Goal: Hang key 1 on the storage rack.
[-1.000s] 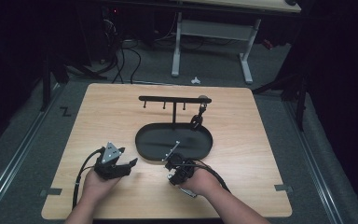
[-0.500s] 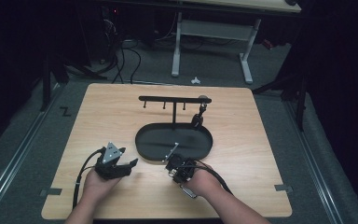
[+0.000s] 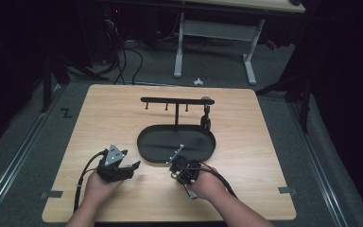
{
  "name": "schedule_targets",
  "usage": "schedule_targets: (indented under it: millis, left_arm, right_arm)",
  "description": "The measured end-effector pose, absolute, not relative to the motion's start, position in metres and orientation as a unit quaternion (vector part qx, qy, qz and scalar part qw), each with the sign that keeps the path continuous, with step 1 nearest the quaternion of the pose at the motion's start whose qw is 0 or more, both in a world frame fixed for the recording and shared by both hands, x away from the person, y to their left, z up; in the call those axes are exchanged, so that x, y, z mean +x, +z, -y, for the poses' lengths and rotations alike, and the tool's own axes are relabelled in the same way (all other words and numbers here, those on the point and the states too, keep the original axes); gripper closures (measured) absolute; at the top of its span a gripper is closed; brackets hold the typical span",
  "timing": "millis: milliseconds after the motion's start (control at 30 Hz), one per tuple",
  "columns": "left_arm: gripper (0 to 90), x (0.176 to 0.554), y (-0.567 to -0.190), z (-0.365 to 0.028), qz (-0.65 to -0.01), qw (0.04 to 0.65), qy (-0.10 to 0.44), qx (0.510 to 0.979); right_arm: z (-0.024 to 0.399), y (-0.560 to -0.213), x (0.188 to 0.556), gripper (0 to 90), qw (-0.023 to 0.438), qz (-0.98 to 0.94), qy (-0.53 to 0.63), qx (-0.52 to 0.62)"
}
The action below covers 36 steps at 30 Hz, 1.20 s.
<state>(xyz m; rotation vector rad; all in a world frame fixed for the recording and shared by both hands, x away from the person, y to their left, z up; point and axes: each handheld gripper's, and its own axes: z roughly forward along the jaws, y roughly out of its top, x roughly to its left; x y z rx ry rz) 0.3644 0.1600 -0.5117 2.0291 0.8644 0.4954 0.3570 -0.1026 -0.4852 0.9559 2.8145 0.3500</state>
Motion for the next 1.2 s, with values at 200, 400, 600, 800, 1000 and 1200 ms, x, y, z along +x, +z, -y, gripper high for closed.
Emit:
schedule_targets:
  millis: [200, 400, 600, 800, 1000, 1200]
  left_arm:
    - [32.8, 0.365, -0.512, -0.160, -0.344, 0.425, 0.197, 0.814]
    - [32.8, 0.365, -0.513, -0.159, -0.343, 0.423, 0.196, 0.815]
    - [32.6, 0.365, -0.513, -0.158, -0.343, 0.422, 0.196, 0.816]
    - [32.6, 0.365, -0.513, -0.158, -0.342, 0.422, 0.195, 0.816]
    - [32.6, 0.365, -0.513, -0.159, -0.342, 0.422, 0.195, 0.816]
    - [32.6, 0.365, -0.513, -0.158, -0.341, 0.422, 0.194, 0.818]
  right_arm:
    - [0.100, -0.485, 0.352, 82.1, 0.067, -0.941, 0.120, 0.310]
    - [0.098, -0.487, 0.350, 70.1, 0.051, -0.938, 0.124, 0.319]
    - [0.097, -0.492, 0.356, 58.1, 0.049, -0.932, 0.127, 0.336]
    - [0.093, -0.492, 0.360, 58.6, 0.056, -0.940, 0.111, 0.318]
    - [0.087, -0.492, 0.363, 58.3, 0.057, -0.944, 0.112, 0.307]
    - [0.088, -0.484, 0.365, 55.7, 0.059, -0.939, 0.123, 0.314]
